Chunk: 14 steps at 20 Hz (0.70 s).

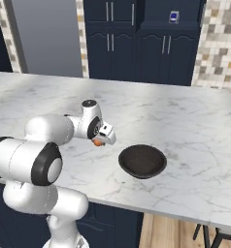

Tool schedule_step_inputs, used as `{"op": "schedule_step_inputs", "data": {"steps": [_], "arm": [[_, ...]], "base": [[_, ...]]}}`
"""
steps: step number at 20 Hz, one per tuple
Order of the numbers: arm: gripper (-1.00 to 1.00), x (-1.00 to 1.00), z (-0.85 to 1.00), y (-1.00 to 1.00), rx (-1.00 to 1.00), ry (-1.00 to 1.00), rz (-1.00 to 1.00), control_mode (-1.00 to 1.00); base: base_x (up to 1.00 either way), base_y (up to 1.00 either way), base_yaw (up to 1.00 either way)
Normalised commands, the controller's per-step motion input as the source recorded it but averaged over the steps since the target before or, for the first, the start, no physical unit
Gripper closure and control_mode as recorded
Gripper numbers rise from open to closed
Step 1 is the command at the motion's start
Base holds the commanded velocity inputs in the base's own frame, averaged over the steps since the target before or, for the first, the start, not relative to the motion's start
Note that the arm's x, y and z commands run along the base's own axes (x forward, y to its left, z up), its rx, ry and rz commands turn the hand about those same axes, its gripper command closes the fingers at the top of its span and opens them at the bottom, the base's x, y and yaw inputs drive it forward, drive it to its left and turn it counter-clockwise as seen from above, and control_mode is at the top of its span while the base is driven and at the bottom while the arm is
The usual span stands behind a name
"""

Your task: Pick the egg and butter from the fridge and place them by the bowl for mixing.

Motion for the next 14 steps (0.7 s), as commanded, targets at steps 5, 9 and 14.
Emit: {"op": "schedule_step_inputs", "data": {"steps": [5,9,14], "arm": [[1.00,0.22,-0.49,-0.10,0.03,0.10,0.00,-1.00],[1.00,0.16,-0.44,-0.05,0.04,0.06,-0.03,-1.00],[1.00,0.15,-0.40,0.00,0.00,0.06,-0.07,-1.00]], "base": [[0.00,0.00,0.00],[0.00,0.00,0.00],[0.00,0.00,0.00]]}}
